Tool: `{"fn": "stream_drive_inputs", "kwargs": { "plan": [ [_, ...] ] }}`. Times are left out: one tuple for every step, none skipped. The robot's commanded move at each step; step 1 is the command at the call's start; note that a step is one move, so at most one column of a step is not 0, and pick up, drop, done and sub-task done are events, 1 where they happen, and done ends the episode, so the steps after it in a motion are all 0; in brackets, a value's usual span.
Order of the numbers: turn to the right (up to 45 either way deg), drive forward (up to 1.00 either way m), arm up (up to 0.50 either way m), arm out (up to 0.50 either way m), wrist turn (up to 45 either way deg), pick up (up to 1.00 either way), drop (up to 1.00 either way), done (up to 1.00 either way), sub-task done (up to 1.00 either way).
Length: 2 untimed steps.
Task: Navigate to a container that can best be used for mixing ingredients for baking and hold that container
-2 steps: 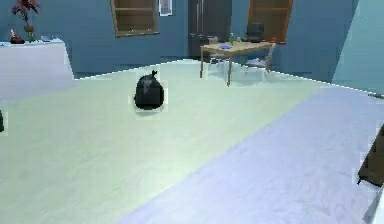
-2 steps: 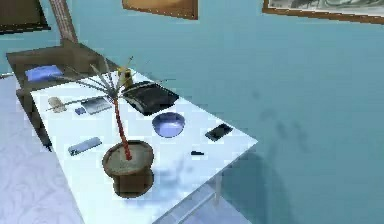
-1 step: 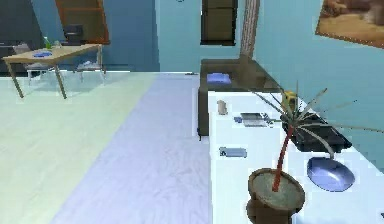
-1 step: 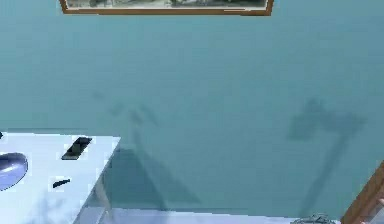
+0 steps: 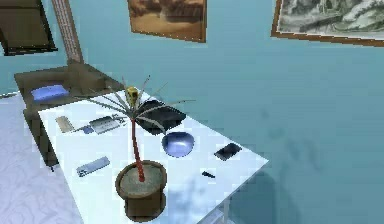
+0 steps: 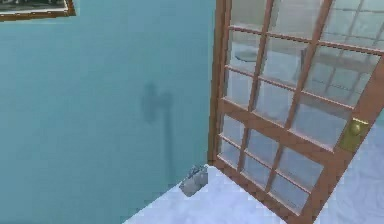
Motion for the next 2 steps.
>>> {"fn": "stream_drive_inputs", "kwargs": {
  "plan": [
    [33.0, 0.0, 0.0, 0.0, 0.0, 0.0, 0.0, 0.0, 0.0],
    [0.0, 0.5, 0.0, 0.0, 0.0, 0.0, 0.0, 0.0, 0.0]
  ]
}}
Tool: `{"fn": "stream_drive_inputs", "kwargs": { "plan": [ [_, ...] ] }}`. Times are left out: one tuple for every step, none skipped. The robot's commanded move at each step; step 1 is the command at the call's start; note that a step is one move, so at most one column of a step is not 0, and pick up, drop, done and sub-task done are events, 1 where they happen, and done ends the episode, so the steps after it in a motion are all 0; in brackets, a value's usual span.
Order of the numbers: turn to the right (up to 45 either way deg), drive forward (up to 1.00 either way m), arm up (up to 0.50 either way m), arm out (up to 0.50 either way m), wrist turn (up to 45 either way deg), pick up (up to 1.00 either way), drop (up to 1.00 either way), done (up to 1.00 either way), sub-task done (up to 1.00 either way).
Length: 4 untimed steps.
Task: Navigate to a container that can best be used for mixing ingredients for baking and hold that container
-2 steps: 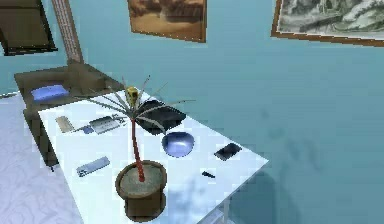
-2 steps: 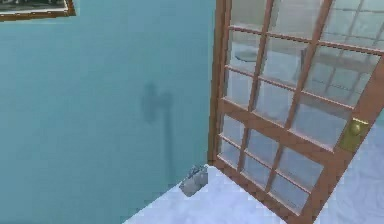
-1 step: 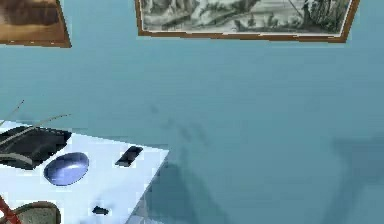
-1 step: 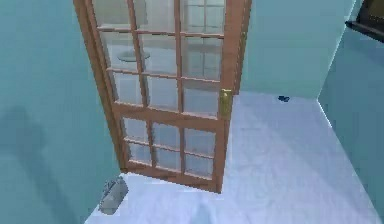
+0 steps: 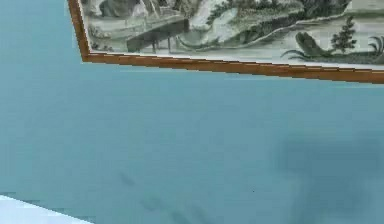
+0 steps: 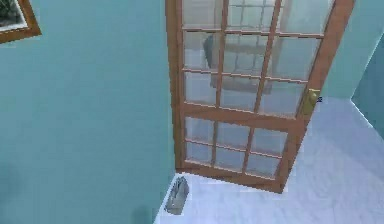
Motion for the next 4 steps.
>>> {"fn": "stream_drive_inputs", "kwargs": {
  "plan": [
    [-45.0, 0.0, 0.0, 0.0, 0.0, 0.0, 0.0, 0.0, 0.0],
    [-45.0, 0.0, 0.0, 0.0, 0.0, 0.0, 0.0, 0.0, 0.0],
    [-45.0, 0.0, 0.0, 0.0, 0.0, 0.0, 0.0, 0.0, 0.0],
    [-18.0, 0.0, 0.0, 0.0, 0.0, 0.0, 0.0, 0.0, 0.0]
  ]
}}
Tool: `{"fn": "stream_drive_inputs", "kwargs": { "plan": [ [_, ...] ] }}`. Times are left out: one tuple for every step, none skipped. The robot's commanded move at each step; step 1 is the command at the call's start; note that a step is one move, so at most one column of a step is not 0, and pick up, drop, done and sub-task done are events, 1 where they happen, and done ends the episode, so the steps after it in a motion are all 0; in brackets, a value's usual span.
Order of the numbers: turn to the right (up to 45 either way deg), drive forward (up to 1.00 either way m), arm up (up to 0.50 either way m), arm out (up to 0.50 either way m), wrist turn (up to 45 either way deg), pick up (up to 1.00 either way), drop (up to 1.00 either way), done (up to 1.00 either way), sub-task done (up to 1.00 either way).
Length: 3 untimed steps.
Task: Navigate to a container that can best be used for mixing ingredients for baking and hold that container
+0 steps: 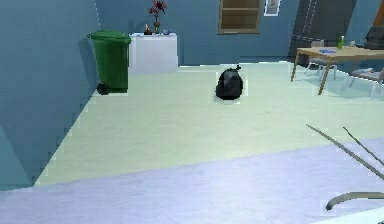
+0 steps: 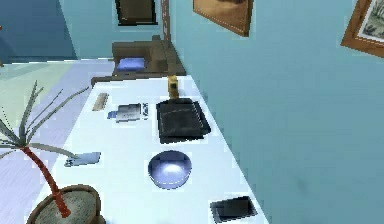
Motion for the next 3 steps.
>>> {"fn": "stream_drive_inputs", "kwargs": {
  "plan": [
    [0.0, 0.0, 0.5, 0.0, 0.0, 0.0, 0.0, 0.0, 0.0],
    [0.0, 0.0, 0.36, 0.0, 0.0, 0.0, 0.0, 0.0, 0.0],
    [0.0, 0.0, 0.0, 0.22, 0.0, 0.0, 0.0, 0.0, 0.0]
  ]
}}
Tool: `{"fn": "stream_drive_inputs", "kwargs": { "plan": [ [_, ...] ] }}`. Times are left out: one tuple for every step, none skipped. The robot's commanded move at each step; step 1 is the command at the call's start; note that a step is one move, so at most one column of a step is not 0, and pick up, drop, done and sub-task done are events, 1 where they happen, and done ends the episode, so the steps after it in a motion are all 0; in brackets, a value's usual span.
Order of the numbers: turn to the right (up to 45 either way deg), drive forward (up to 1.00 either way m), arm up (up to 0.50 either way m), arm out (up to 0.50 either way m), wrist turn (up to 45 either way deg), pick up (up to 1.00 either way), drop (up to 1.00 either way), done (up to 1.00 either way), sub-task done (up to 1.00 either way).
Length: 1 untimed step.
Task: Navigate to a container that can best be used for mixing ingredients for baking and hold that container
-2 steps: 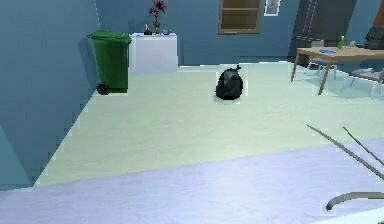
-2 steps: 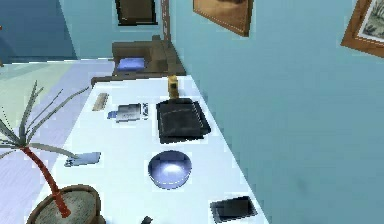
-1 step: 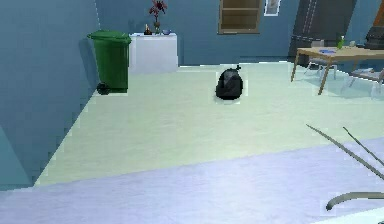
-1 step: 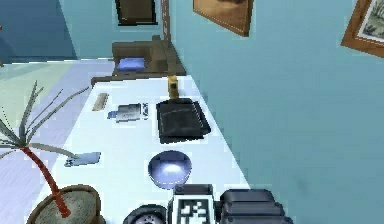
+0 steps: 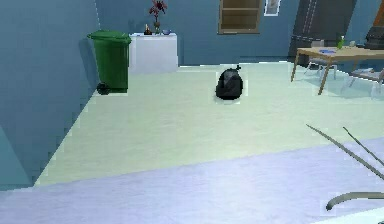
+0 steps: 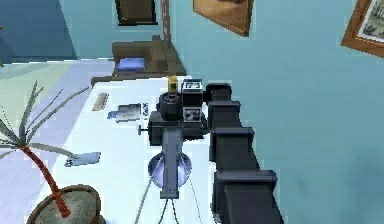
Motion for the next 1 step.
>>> {"fn": "stream_drive_inputs", "kwargs": {
  "plan": [
    [0.0, 0.0, 0.0, 0.0, 45.0, 0.0, 0.0, 0.0, 0.0]
  ]
}}
